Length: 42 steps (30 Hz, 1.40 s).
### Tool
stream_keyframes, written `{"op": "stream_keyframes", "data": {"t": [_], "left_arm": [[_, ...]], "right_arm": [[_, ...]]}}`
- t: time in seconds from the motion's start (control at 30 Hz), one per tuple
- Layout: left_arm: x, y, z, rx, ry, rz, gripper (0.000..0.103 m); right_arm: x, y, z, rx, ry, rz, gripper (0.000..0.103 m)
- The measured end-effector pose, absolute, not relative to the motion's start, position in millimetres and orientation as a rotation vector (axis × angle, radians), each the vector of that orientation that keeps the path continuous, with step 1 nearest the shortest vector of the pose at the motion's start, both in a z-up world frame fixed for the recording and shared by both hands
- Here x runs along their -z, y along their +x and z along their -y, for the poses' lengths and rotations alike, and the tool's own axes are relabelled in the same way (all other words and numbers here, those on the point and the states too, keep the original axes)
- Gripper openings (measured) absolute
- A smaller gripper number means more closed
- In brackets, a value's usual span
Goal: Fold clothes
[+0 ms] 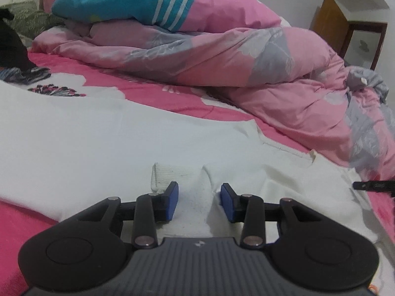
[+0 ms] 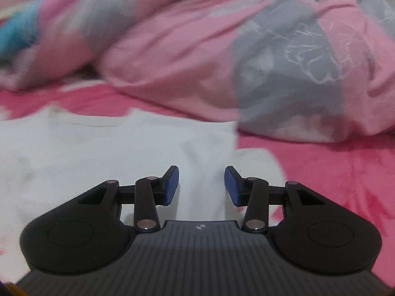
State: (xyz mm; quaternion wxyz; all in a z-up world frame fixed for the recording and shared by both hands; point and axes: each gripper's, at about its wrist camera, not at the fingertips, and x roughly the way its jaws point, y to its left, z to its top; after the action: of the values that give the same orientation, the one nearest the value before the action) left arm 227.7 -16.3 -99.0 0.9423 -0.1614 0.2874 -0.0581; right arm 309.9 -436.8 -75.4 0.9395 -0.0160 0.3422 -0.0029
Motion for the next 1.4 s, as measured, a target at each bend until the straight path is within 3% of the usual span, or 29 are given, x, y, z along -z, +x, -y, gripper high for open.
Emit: {"op": "stream_keyframes", "data": {"t": [0.27,0.33,0.4,0.5,0.7,0.9,0.97,1.03,1.2,1.33,1.4], "left_arm": [[99,227,15,0.143,-0.357,-0.569,0.042],[98,227,15,0.151,-0.359,-0.561,0.043],[98,226,14,0.163,-0.368,-0.552,0.044],[97,226,13,0.184,-0.388,-0.541,0.047],[96,234,22,0.186,-0.395,-0.557,0.047],[100,236,27,0.17,-0.363,-0.577,0.047],[100,235,27,0.168,-0.359,-0.574,0.047],[101,234,26,0.169,-0.364,-0.573,0.047],[100,234,25,0.169,-0.366,-0.574,0.047],[101,234,25,0.168,-0.37,-0.574,0.047],[101,233,25,0.164,-0.367,-0.572,0.047]], "right_arm": [[78,300,423,-0.047,-0.202,-0.604,0.037],[88,307,420,-0.052,-0.248,-0.656,0.027],[96,312,421,-0.062,-0.253,-0.679,0.024],[89,312,431,-0.055,-0.172,-0.662,0.004],[76,302,461,0.008,-0.042,-0.591,0.004],[97,314,480,0.041,0.045,-0.621,0.005],[101,318,484,0.061,0.062,-0.631,0.01],[96,317,491,0.087,0.099,-0.631,0.025],[69,301,492,0.078,0.12,-0.555,0.026],[66,324,478,-0.001,0.046,-0.632,0.026],[75,343,472,-0.032,0.037,-0.714,0.02]]}}
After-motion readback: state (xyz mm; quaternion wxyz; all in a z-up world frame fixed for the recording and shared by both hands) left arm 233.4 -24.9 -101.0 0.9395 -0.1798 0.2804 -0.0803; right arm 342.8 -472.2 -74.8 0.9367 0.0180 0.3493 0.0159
